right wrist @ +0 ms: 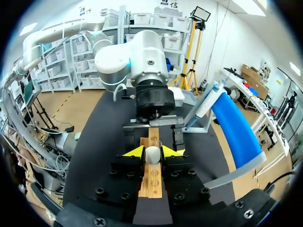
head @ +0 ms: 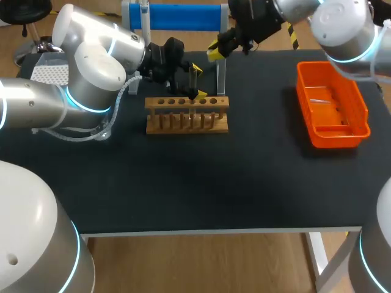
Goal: Invert the test tube, pick up the pipette, mount the tip to pipette, aspirate from beaker and dispense into the tube, eject the tip, return the pipette, and cap with the stopper.
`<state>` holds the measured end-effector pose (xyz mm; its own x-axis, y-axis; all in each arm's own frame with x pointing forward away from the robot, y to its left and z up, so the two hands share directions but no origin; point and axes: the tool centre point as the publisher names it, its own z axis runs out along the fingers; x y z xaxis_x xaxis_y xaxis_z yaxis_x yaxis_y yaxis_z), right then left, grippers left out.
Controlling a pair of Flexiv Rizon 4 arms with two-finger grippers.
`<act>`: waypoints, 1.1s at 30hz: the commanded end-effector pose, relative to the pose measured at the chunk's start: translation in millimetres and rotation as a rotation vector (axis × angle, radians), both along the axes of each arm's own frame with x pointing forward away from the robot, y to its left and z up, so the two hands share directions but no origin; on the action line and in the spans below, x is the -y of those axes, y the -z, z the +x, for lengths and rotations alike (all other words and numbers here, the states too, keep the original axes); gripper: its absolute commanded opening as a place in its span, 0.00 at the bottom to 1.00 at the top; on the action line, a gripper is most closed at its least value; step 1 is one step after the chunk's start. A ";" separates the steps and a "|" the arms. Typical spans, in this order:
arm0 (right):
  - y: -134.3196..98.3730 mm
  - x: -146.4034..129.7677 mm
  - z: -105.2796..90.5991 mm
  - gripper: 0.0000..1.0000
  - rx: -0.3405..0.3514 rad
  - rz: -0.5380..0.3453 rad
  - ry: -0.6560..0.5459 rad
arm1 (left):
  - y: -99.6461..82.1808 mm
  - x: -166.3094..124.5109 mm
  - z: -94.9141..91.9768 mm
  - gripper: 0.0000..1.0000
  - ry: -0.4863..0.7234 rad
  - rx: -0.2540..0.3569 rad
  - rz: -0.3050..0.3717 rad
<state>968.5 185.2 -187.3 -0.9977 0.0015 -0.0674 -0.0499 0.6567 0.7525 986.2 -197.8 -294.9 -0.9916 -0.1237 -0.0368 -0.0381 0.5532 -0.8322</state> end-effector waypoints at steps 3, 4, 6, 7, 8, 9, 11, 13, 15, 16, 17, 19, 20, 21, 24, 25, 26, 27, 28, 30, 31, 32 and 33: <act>1.5 -13.5 3.7 0.00 -0.014 -0.018 -0.021 | -0.2 -0.3 0.2 1.00 0.001 -0.002 0.001; 1.8 -14.8 3.3 0.00 -0.016 -0.018 -0.023 | -0.2 -0.3 0.2 1.00 0.001 -0.002 0.001; 2.8 -17.1 2.4 0.00 -0.017 -0.019 -0.026 | -0.2 -0.3 0.2 1.00 0.001 -0.002 0.001; 3.4 -18.1 2.2 0.00 -0.018 -0.019 -0.027 | -0.2 -0.3 0.2 1.00 0.001 -0.002 0.001; 4.1 -18.9 2.2 0.00 -0.019 -0.019 -0.028 | -0.2 -0.3 0.2 1.00 0.001 -0.002 0.001; 4.8 -19.8 2.2 0.00 -0.019 -0.020 -0.029 | -0.2 -0.3 0.2 1.00 0.001 -0.002 0.001; 5.5 -21.2 2.6 0.00 -0.020 -0.020 -0.030 | -0.2 -0.3 0.2 1.00 0.001 -0.002 0.001; 5.9 -22.8 3.0 0.00 -0.021 -0.019 -0.030 | -0.2 -0.3 0.2 1.00 0.001 -0.002 0.001; 6.2 -24.9 2.8 0.00 -0.023 -0.018 -0.033 | -0.2 -0.3 0.2 1.00 0.001 -0.002 0.001; 6.5 -25.9 2.5 0.00 -0.023 -0.017 -0.034 | -0.2 -0.3 0.2 1.00 0.001 -0.002 0.001; 6.9 -26.8 2.3 0.00 -0.024 -0.017 -0.036 | -0.2 -0.3 0.2 1.00 0.001 -0.002 0.001; 8.4 -28.3 1.6 0.00 -0.026 -0.016 -0.039 | -0.2 -0.3 0.2 1.00 0.001 -0.002 0.001; 9.4 -28.9 1.3 0.00 -0.028 -0.015 -0.040 | -0.2 -0.3 0.2 1.00 0.001 -0.002 0.001; 10.6 -29.4 1.0 0.00 -0.029 -0.015 -0.041 | -0.2 -0.3 0.2 1.00 0.001 -0.002 0.001; 13.7 -29.9 0.7 0.00 -0.033 -0.017 -0.042 | -0.2 -0.3 0.2 1.00 0.001 -0.002 0.001; 14.7 -30.1 0.6 0.00 -0.035 -0.017 -0.042 | -0.2 -0.3 0.2 1.00 0.001 -0.002 0.001; 15.6 -30.3 0.5 0.00 -0.036 -0.018 -0.042 | -0.2 -0.3 0.2 1.00 0.001 -0.002 0.001; 16.4 -30.7 0.3 0.00 -0.038 -0.019 -0.042 | -0.2 -0.3 0.2 1.00 0.001 -0.002 0.001; 17.1 -31.1 0.1 0.00 -0.039 -0.019 -0.042 | -0.2 -0.3 0.2 1.00 0.001 -0.002 0.001; 18.5 -32.2 -0.5 0.00 -0.042 -0.019 -0.044 | -0.2 -0.3 0.2 1.00 0.001 -0.002 0.001; 18.9 -32.7 -0.7 0.00 -0.044 -0.018 -0.044 | -0.2 -0.3 0.2 1.00 0.001 -0.002 0.001; 20.1 -33.7 -1.1 0.00 -0.046 -0.018 -0.045 | -0.2 -0.3 0.2 1.00 0.001 -0.002 0.001; 20.6 -34.1 -1.3 0.00 -0.045 -0.019 -0.046 | -0.2 -0.3 0.2 1.00 0.001 -0.002 0.001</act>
<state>965.2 216.8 -206.3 -0.9988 -0.0432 -0.0242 -0.0468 0.6663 0.7442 986.2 -197.8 -294.9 -0.9916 -0.1237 -0.0368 -0.0381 0.5532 -0.8322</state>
